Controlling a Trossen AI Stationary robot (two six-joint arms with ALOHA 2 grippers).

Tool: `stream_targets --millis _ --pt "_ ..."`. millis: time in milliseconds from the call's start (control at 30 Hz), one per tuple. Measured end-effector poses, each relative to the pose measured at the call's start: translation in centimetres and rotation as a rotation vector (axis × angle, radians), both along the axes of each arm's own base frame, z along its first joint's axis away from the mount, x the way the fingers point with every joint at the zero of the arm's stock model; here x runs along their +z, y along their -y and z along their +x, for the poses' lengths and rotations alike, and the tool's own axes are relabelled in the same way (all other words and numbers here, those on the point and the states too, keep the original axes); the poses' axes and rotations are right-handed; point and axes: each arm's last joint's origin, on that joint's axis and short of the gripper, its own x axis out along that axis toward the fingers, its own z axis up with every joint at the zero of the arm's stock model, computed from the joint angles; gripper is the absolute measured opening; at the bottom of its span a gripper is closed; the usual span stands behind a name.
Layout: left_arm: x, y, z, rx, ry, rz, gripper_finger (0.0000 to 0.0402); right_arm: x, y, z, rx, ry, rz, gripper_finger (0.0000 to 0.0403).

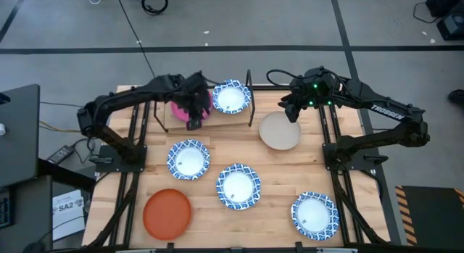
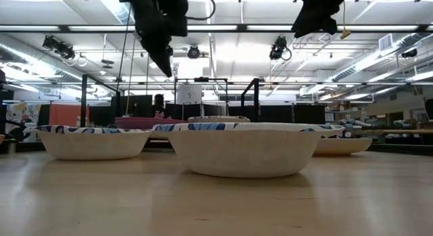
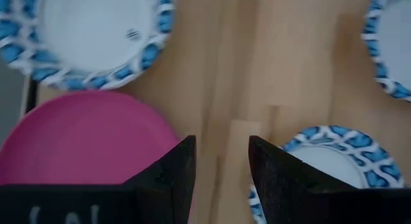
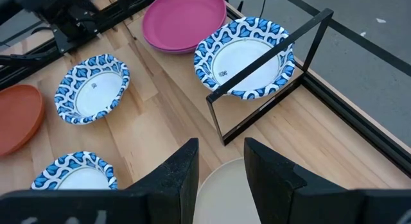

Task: Place and stack plates onto a shelf
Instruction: Stack the blue patterned bowl on top of the blue patterned bowl on the shelf

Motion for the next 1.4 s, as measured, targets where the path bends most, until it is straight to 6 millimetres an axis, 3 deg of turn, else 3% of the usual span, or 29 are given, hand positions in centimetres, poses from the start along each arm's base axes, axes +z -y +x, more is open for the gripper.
stream_targets --millis 433,800,1400 --pt "-0.7 4.2 1.2 -0.245 -0.073 0.006 0.0149 0.0 0.0 0.0 0.000 0.000 0.000 0.0130" --pt "-6.7 5.8 0.4 -0.455 -0.215 0.009 0.0149 0.0 0.0 0.0 0.004 0.001 0.003 0.0130" --pt "-12.7 5.7 -1.1 -0.433 -0.225 0.094 0.0149 0.0 0.0 0.0 0.004 0.001 0.003 0.0130"
